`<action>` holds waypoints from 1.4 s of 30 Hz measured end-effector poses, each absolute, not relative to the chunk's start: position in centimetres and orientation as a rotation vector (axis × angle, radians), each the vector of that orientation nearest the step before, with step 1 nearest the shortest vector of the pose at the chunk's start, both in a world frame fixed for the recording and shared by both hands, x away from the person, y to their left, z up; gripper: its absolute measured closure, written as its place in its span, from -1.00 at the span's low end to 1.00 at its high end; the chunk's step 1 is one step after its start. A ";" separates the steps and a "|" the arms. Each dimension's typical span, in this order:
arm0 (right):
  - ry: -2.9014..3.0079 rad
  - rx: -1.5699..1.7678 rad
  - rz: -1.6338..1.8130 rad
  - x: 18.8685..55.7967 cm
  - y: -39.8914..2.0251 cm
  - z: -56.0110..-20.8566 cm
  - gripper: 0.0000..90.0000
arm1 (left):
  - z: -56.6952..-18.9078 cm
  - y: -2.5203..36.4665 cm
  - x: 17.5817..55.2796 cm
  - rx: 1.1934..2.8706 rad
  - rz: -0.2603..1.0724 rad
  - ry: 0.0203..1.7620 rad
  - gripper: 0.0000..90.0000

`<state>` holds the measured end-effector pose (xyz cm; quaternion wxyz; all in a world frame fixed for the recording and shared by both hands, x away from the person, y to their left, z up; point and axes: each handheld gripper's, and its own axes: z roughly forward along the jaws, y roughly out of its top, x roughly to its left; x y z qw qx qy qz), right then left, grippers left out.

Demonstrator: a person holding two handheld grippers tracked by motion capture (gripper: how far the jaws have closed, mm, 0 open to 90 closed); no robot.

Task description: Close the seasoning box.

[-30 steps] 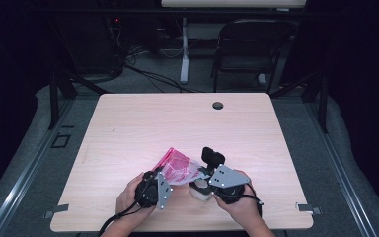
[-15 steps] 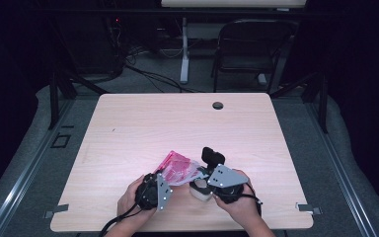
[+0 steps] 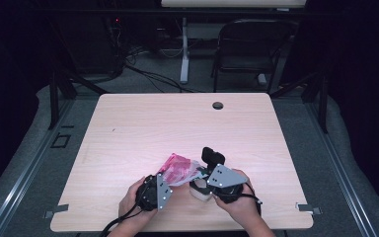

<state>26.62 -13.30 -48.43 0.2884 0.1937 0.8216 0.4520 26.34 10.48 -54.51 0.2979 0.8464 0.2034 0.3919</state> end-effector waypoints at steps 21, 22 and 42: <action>2.207 0.519 1.204 26.7 -13.1 -48.7 1.00 | -55.2 10.7 26.6 2.243 0.970 0.581 0.62; 2.208 0.519 1.205 26.7 -13.1 -48.7 1.00 | -55.2 10.8 26.7 2.239 0.965 0.583 0.62; 2.210 0.540 1.244 26.9 -13.2 -49.0 0.84 | -56.4 11.9 27.7 2.205 0.792 0.699 0.65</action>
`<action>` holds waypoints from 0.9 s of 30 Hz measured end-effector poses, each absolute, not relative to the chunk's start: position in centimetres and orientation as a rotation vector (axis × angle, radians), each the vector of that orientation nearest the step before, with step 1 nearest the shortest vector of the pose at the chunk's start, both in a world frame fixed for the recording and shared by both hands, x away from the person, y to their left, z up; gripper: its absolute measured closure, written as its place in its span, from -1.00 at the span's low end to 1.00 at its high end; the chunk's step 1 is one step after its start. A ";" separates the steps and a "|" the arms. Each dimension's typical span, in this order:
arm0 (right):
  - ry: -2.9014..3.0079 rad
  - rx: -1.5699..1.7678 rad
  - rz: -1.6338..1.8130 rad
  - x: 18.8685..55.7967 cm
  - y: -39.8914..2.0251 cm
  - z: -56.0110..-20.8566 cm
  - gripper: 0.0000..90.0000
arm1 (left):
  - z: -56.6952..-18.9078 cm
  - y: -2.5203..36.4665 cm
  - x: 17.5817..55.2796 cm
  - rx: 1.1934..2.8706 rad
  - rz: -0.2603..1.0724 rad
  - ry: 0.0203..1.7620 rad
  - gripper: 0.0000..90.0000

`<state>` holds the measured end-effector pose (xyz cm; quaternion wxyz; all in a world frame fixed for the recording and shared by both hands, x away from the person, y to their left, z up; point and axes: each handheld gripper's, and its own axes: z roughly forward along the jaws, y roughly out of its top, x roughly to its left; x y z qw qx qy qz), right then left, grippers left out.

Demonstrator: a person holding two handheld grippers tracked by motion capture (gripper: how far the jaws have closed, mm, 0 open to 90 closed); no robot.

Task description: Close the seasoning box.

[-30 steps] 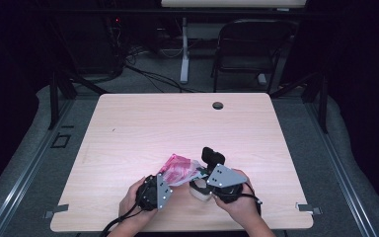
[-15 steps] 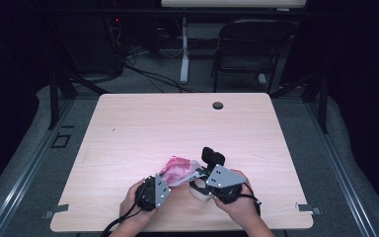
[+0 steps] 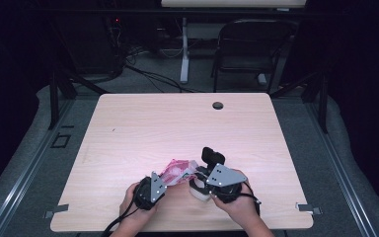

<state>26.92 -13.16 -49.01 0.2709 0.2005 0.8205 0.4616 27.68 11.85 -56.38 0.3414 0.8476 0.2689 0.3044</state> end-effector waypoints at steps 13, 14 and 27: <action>2.219 0.557 1.297 26.9 -13.7 -49.1 0.67 | -56.4 12.6 28.3 2.149 0.669 0.760 0.67; 2.218 0.559 1.296 26.8 -13.7 -49.1 0.65 | -56.4 12.7 28.4 2.144 0.656 0.769 0.67; 2.233 0.605 1.287 27.0 -14.3 -49.6 0.33 | -56.6 14.4 29.3 2.052 0.509 0.853 0.68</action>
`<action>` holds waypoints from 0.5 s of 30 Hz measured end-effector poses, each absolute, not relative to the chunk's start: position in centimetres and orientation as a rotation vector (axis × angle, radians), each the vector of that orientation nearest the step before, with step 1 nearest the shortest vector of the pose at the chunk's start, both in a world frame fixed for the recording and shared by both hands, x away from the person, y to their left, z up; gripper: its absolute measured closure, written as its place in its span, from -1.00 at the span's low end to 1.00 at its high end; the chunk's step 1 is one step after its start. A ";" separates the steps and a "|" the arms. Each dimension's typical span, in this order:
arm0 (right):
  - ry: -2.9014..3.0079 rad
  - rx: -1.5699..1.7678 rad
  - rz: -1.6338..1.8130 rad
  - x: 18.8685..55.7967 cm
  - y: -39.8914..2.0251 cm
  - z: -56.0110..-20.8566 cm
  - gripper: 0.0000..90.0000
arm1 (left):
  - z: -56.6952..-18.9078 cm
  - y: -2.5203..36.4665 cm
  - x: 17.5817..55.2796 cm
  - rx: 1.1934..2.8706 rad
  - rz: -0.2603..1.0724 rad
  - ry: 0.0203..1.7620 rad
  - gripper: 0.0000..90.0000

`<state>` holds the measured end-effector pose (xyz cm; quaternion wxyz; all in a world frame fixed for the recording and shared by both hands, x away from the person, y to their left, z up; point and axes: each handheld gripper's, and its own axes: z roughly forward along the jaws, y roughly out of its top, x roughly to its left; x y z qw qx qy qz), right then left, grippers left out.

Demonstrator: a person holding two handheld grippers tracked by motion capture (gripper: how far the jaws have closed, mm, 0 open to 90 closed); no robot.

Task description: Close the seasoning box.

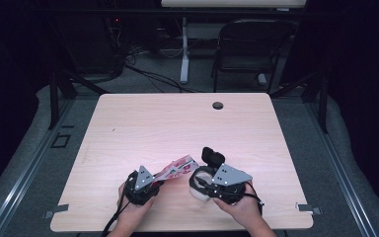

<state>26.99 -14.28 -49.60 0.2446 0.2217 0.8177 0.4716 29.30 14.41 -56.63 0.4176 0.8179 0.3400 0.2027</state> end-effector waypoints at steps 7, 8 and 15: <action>2.228 0.618 1.292 27.1 -14.4 -49.7 0.33 | -56.7 14.5 29.4 2.048 0.498 0.847 0.68; 2.225 0.620 1.293 27.1 -14.5 -49.7 0.33 | -56.7 14.5 29.4 2.045 0.497 0.847 0.68; 2.212 0.652 1.307 27.1 -15.0 -49.8 0.32 | -55.8 15.9 30.1 1.989 0.494 0.882 0.68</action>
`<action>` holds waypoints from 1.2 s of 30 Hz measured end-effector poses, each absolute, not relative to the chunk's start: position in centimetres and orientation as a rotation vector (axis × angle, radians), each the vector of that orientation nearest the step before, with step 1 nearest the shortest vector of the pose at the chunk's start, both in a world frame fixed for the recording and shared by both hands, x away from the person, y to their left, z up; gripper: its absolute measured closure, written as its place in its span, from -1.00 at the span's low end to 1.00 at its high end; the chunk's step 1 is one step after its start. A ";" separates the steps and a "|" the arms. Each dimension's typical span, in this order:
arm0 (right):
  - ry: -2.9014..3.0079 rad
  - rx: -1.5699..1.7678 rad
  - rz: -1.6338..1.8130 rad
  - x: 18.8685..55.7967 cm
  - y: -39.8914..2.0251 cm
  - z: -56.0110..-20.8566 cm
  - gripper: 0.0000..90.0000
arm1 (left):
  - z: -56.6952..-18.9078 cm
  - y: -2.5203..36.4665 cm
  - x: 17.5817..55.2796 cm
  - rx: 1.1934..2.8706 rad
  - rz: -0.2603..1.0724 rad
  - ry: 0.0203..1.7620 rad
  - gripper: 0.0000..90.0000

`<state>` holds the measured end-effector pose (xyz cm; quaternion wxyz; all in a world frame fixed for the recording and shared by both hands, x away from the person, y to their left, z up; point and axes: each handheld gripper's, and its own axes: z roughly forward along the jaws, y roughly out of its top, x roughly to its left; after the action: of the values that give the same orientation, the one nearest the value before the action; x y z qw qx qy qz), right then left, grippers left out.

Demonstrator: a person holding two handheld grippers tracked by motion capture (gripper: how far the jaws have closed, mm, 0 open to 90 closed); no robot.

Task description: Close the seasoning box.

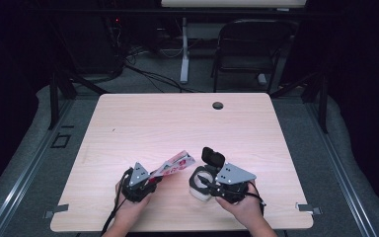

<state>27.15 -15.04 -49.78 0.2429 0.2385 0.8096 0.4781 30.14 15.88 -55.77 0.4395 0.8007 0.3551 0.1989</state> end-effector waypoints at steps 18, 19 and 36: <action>2.176 0.700 1.352 26.8 -16.1 -49.6 0.27 | -53.4 23.5 31.4 1.929 0.673 1.039 0.68; 2.175 0.704 1.357 26.8 -16.1 -49.6 0.27 | -53.4 23.7 31.5 1.922 0.678 1.043 0.68; 2.139 0.775 1.376 26.8 -18.0 -49.6 0.26 | -56.2 23.5 32.6 2.145 0.883 1.061 0.68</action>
<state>26.75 -17.95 -49.63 0.2394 0.2830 0.7812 0.5024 32.57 23.53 -56.21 0.2912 0.8046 0.3978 0.3311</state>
